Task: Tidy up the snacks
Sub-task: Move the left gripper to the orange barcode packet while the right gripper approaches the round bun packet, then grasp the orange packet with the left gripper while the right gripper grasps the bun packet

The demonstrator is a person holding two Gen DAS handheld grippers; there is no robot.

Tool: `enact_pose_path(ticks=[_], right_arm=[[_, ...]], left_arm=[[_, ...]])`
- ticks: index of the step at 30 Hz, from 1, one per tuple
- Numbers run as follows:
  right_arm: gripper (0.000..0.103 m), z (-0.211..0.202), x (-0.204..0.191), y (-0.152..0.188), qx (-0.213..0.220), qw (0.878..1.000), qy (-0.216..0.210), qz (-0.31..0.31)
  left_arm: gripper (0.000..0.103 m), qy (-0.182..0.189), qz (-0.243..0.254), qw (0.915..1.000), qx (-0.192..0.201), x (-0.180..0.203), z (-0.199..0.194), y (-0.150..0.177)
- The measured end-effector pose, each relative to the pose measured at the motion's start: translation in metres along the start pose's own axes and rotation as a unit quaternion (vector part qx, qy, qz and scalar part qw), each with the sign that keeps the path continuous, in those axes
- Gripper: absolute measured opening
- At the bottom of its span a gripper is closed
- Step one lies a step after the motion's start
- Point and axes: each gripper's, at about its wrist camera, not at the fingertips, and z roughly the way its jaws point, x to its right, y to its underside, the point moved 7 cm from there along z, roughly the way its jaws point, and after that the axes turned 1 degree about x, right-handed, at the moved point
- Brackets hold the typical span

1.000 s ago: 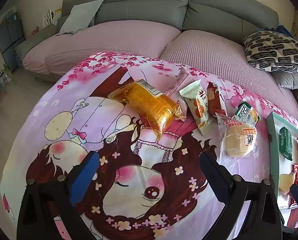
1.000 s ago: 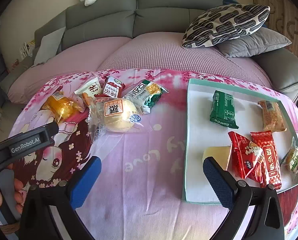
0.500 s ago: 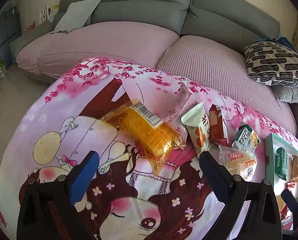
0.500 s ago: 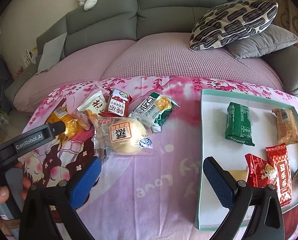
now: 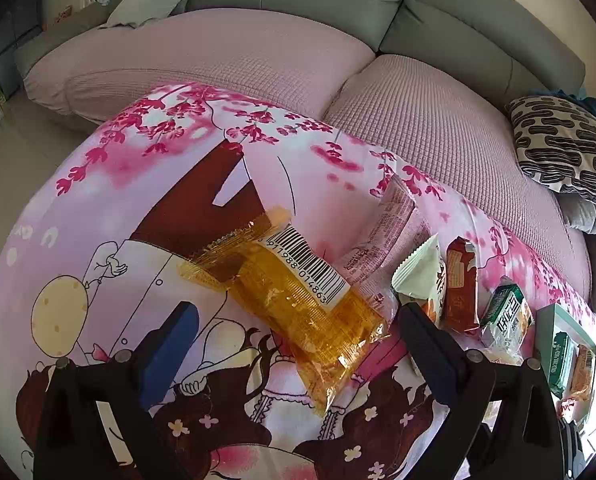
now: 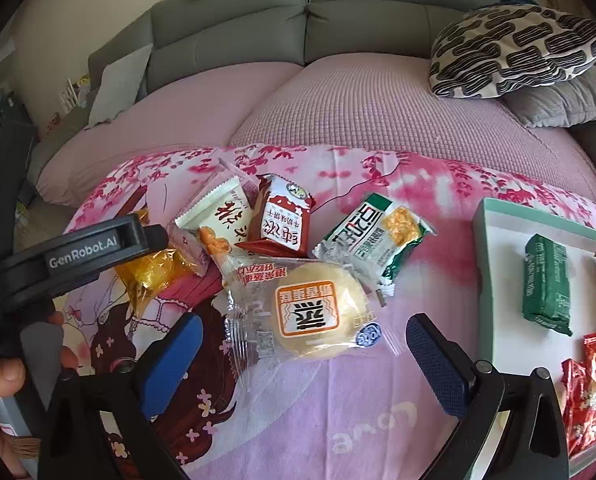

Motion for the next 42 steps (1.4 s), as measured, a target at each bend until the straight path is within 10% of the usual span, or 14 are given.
enact_pose_path(ticks=[26,42], right_arm=[[0.103,0.030,0.000,0.005,-0.017,0.999,0.026,-0.017],[0.069,0.003,0.002,-0.003,0.024,1.000,-0.004,-0.007]], left_arm=[[0.101,0.054,-0.002,0.9984,-0.015,-0.006,0.023,-0.003],[0.047,0.078,-0.018,0.9967,0.003,-0.002,0.005,0.004]])
